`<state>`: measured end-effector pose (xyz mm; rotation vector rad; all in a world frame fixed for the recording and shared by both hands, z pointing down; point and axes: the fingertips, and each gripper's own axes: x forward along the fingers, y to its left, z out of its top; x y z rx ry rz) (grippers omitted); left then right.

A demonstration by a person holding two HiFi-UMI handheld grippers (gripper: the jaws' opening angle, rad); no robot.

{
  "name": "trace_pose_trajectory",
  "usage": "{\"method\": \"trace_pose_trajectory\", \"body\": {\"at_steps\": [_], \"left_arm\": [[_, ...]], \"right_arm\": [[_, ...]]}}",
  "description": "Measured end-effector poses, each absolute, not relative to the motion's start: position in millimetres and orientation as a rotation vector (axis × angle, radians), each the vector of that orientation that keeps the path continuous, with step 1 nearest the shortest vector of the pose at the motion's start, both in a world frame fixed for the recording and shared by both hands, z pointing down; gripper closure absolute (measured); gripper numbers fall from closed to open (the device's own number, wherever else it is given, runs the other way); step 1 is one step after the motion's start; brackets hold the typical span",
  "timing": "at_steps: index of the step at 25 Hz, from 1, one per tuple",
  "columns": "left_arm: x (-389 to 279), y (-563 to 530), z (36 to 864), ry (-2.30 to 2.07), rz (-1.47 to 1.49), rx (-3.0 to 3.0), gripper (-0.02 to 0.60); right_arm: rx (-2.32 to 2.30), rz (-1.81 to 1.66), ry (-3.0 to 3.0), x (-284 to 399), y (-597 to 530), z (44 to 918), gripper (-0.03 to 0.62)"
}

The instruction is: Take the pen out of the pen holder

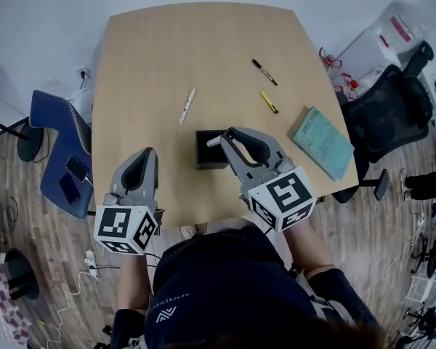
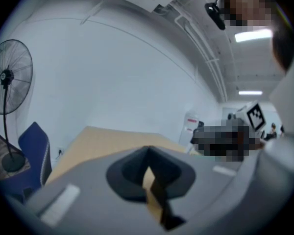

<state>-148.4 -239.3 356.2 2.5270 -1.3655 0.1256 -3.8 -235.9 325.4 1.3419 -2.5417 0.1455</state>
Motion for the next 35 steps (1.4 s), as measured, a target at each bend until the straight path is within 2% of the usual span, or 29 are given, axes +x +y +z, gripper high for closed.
{"method": "trace_pose_trajectory", "body": {"at_steps": [12, 35], "left_arm": [[-163, -244, 339, -1.441, 0.11, 2.535, 0.574], [-170, -257, 335, -1.49, 0.157, 2.532, 0.575]], "right_arm": [[1.431, 0.07, -2.579, 2, -235, 293, 0.536], [1.509, 0.068, -2.58, 6, -242, 298, 0.536]]}}
